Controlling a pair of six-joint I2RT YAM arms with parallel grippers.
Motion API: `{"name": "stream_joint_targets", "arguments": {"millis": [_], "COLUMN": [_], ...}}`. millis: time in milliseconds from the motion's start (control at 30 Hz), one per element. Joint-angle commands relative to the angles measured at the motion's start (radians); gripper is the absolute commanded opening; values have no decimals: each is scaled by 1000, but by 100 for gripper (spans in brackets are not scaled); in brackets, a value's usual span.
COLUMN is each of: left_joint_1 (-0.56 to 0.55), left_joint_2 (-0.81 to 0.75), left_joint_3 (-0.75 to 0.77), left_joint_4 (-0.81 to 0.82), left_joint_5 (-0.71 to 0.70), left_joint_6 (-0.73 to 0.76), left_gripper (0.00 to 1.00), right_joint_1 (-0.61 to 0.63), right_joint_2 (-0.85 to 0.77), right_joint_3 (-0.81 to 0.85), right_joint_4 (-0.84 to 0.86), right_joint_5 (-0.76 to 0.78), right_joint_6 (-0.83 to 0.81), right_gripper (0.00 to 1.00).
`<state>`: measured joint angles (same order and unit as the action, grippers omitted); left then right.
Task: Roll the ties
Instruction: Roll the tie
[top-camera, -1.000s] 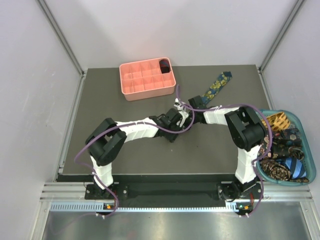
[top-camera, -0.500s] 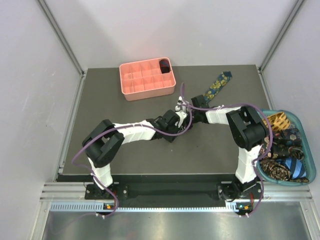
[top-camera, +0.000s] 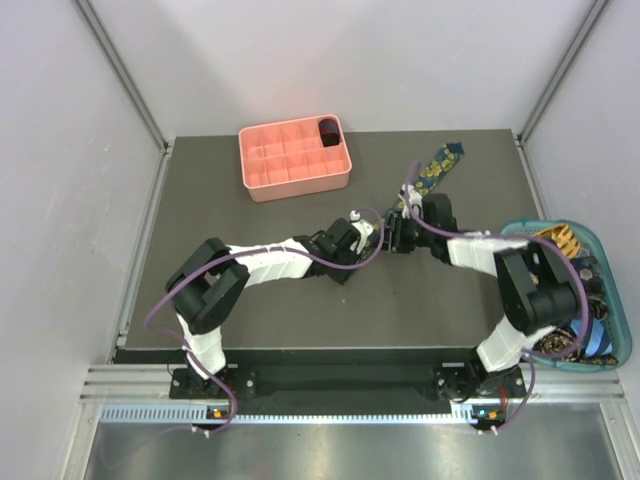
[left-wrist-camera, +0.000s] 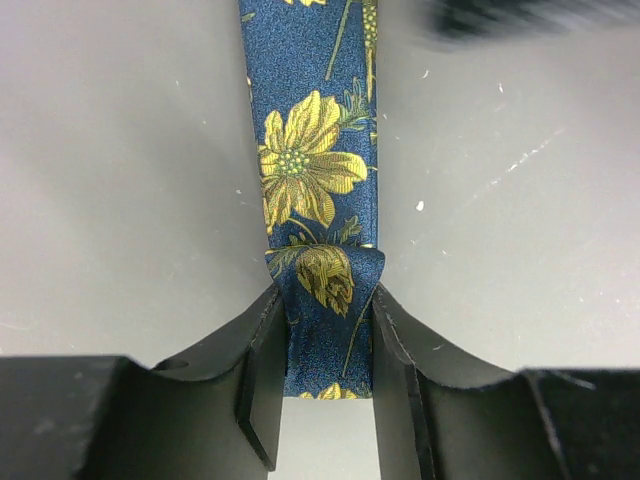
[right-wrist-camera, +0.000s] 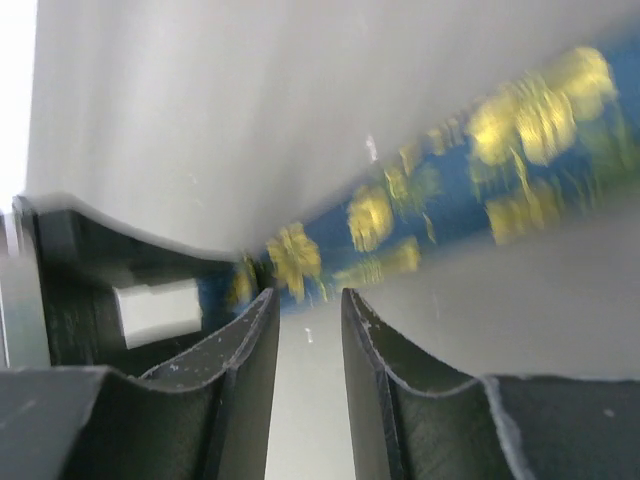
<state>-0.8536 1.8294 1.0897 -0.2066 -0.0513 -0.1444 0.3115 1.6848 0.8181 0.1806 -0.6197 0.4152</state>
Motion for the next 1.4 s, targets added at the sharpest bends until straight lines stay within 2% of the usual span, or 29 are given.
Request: {"name": "stream_joint_targets", "arguments": {"millis": [0, 100, 133, 367, 400, 567, 700, 900, 1000, 1200, 1367], "left_joint_1": [-2, -1, -1, -1, -1, -1, -1, -1, -2, -1, -1], "left_joint_2": [44, 44, 50, 80, 85, 114, 128, 149, 159, 166, 176], "left_joint_3": [13, 47, 59, 139, 151, 187, 205, 214, 217, 233, 254], "left_joint_4": [-184, -221, -261, -353, -359, -390, -405, -425, -438, -471, -508], "left_joint_5": [24, 24, 22, 45, 47, 82, 93, 96, 97, 94, 84], "left_joint_6": [-47, -63, -67, -67, -67, -66, -66, -69, -69, -70, -70], "left_gripper": [25, 25, 25, 25, 25, 24, 24, 23, 23, 23, 23], "right_joint_1": [18, 90, 121, 398, 470, 668, 869, 1047, 1090, 1112, 1077], "right_joint_2": [-144, -269, -298, -560, -606, -656, -602, -406, -262, 33, 223], "right_joint_3": [-147, -298, -336, -445, -454, -475, -409, -243, -102, 237, 394], "right_joint_4": [123, 154, 139, 39, 31, 36, 13, -68, -153, -433, -587], "right_joint_5": [162, 242, 311, 641, 684, 900, 1057, 1233, 1278, 1529, 1600], "right_joint_6": [31, 34, 27, -3, -9, -78, -160, -323, -387, -469, -492], "right_gripper": [31, 31, 31, 33, 33, 35, 38, 45, 48, 53, 59]}}
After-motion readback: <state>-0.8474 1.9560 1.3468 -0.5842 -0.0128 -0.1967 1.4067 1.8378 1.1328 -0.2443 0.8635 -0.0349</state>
